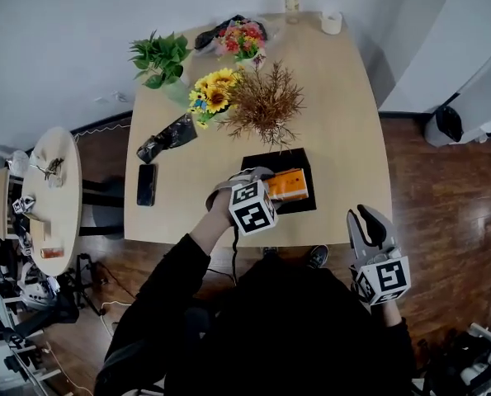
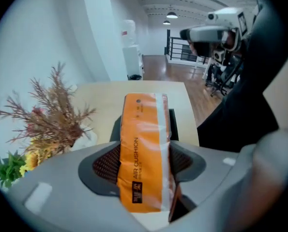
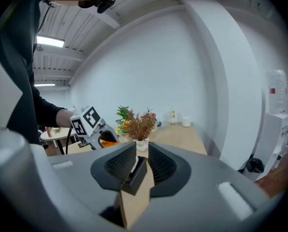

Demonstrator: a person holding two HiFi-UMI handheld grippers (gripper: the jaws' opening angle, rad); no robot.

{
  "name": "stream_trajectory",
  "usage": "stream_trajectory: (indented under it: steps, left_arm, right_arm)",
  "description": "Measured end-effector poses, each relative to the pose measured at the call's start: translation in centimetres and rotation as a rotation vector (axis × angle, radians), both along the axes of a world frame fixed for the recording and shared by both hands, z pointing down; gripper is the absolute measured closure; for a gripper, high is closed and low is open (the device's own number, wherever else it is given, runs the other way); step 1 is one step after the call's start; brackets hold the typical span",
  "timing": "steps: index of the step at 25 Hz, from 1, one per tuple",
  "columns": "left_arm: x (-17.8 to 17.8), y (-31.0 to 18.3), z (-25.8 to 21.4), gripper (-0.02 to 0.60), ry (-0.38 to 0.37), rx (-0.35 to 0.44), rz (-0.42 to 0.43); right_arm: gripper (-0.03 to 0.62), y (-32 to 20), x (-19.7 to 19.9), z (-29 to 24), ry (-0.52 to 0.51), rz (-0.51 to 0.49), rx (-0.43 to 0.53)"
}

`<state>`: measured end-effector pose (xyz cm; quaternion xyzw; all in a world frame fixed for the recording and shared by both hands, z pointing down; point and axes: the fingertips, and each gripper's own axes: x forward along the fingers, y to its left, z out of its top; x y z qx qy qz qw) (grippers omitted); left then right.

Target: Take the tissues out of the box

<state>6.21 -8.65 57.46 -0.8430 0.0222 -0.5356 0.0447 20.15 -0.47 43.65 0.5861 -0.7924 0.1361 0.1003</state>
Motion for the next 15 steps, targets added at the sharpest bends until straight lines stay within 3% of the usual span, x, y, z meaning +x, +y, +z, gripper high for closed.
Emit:
stream_trajectory:
  steps: [6,11,15]
  left_arm:
    - [-6.2,-1.7,-7.7,0.314,0.143,0.093,-0.201]
    - [-14.1,-2.6,-8.1,0.314,0.138,0.108,-0.357]
    - [-18.0,-2.2,-7.5,0.314,0.129,0.096,-0.422]
  right_arm:
    - [0.516,-1.4,-2.3,-0.3,0.016,-0.082,0.004]
    - [0.52,-2.1,-4.3,-0.3,0.018,-0.126,-0.002]
    - [0.525,-2.5,-5.5,-0.3,0.024,-0.146,-0.009]
